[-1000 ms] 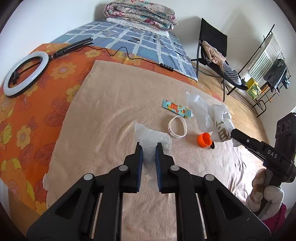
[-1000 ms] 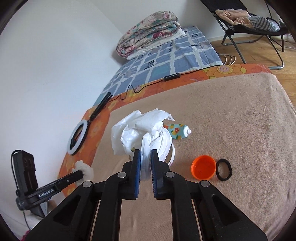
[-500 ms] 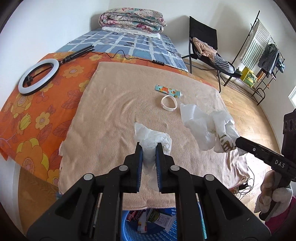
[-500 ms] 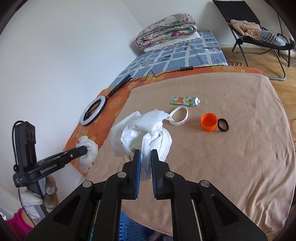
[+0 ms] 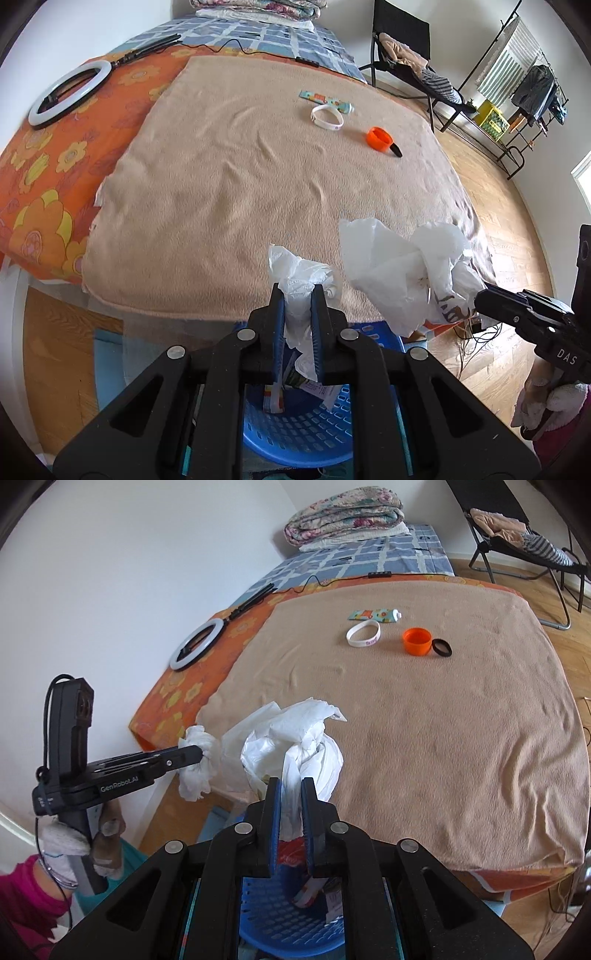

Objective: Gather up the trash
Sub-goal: 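Carry both tissues over the blue basket and open both tools to drop them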

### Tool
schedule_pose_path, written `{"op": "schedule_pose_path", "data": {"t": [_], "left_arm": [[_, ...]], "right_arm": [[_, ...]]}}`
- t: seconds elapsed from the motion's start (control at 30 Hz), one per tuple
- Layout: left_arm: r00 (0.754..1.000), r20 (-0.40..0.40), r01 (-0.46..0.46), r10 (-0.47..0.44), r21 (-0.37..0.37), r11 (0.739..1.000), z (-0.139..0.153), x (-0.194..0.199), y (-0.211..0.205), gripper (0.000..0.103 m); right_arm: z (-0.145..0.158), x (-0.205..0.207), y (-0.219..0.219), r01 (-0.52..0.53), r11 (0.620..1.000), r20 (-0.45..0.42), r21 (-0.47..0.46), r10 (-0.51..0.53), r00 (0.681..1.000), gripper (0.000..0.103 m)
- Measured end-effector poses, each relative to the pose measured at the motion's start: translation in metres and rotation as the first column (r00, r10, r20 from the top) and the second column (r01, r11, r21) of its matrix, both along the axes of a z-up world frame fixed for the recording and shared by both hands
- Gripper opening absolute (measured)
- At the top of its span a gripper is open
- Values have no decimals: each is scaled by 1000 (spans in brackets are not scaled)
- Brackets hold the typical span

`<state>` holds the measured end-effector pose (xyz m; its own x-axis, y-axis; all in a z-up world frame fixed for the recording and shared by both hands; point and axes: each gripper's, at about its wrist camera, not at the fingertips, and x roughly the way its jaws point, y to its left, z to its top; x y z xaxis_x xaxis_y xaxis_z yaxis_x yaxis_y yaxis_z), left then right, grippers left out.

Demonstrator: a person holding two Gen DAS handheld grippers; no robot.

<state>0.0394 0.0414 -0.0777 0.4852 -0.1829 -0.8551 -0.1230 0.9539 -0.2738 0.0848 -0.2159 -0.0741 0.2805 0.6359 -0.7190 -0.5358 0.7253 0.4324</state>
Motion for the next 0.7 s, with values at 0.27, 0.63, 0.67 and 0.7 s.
{"op": "schedule_pose_path", "data": {"t": [0.27,0.63,0.67,0.7], "left_arm": [[998,-57,5,-7,-26,1000,-22,-21,-1,11],[990,-139,3,-12,-63,998,-56,-41,-6,11],[989,-148,3,-12,-65,998,-60,-43,-6,11],[988,-157,3,-13,-66,998,-63,-44,-7,11]], "right_arm": [[-17,-39,7,-61,996,-1,-59,61,998,9],[-41,-69,11,-94,989,-37,-112,91,995,9],[-43,-70,10,-93,989,-42,-112,89,995,9],[-46,-72,10,-92,989,-46,-114,87,995,9]]}}
